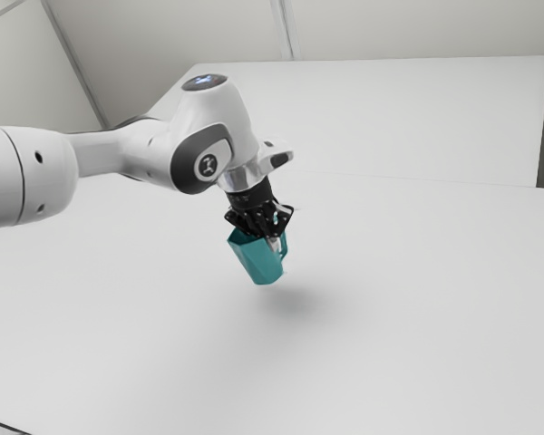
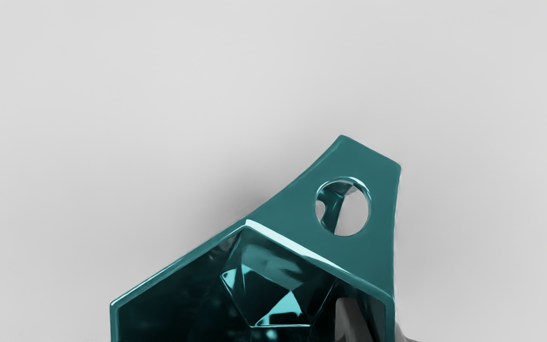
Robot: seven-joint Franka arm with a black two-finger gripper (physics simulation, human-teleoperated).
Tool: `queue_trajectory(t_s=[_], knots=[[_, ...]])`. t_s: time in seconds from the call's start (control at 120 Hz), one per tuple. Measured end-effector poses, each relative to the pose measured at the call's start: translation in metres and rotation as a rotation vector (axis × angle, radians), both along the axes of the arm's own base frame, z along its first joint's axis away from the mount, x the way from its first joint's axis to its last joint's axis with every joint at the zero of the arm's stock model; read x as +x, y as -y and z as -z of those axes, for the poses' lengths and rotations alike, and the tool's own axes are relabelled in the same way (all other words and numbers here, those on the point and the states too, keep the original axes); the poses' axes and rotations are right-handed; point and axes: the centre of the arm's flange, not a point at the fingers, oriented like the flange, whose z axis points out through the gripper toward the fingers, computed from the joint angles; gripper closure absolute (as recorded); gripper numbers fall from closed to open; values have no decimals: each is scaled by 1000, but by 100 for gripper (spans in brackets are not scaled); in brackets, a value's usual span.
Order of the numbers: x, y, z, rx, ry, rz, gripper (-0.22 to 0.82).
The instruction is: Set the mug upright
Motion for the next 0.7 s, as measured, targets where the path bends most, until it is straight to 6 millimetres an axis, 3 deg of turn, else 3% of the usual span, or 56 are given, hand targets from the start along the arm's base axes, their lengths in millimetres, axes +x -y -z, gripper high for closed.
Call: queue_trajectory(t_s=[0.45, 0.7], knots=[[-8, -83, 25, 61, -42, -22, 79], [-8, -107, 46, 107, -46, 4, 79]])
